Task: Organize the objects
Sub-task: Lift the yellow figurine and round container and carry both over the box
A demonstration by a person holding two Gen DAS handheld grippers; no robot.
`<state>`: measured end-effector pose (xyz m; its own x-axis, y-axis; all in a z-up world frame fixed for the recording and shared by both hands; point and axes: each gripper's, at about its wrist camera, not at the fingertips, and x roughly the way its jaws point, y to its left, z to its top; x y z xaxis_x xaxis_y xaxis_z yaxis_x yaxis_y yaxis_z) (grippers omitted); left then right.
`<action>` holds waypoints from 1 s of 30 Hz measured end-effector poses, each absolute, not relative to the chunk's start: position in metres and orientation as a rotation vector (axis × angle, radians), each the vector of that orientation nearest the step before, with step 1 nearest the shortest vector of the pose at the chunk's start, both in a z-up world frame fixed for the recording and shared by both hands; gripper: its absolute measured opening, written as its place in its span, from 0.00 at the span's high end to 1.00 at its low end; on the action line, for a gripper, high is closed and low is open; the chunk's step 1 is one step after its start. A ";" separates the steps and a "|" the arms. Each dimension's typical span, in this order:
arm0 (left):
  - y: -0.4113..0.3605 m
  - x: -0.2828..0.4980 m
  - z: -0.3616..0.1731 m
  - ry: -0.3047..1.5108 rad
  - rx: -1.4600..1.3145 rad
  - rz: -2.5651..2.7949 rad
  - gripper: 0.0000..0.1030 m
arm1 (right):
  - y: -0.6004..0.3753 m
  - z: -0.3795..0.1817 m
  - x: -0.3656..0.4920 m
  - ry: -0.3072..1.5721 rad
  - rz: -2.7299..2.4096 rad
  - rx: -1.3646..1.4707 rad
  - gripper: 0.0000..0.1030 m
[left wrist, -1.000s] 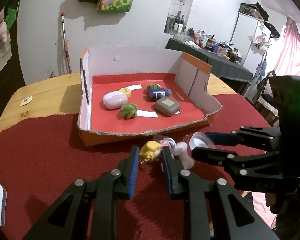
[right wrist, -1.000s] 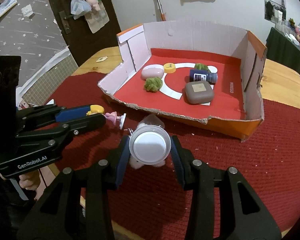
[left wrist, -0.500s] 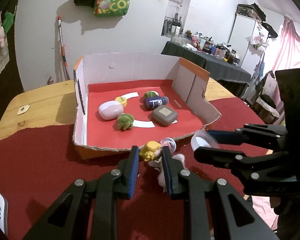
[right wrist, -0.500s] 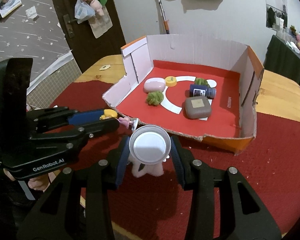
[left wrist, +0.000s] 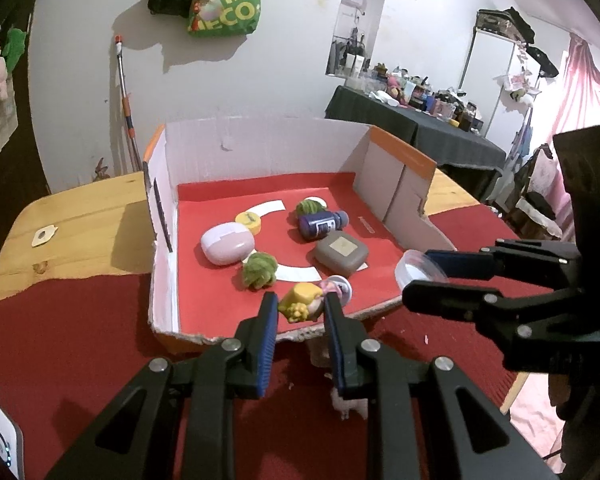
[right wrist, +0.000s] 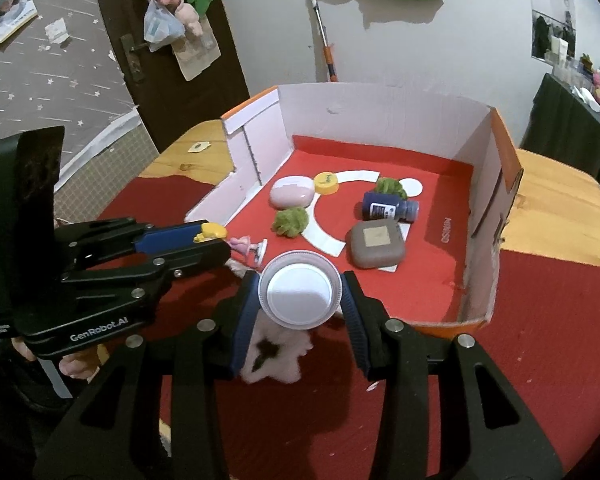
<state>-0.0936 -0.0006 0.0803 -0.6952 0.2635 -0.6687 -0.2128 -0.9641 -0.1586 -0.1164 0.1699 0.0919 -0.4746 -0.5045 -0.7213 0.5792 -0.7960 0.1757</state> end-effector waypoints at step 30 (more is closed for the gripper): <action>-0.001 -0.145 0.040 -0.093 -1.251 2.598 0.77 | 0.158 0.043 -0.183 0.214 -2.173 1.310 0.62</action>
<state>-0.1449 -0.0009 0.0396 -0.5972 0.2562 -0.7601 -0.2011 -0.9652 -0.1673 -0.1826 0.1575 0.0425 -0.3442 -0.3997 -0.8496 0.5578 -0.8149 0.1573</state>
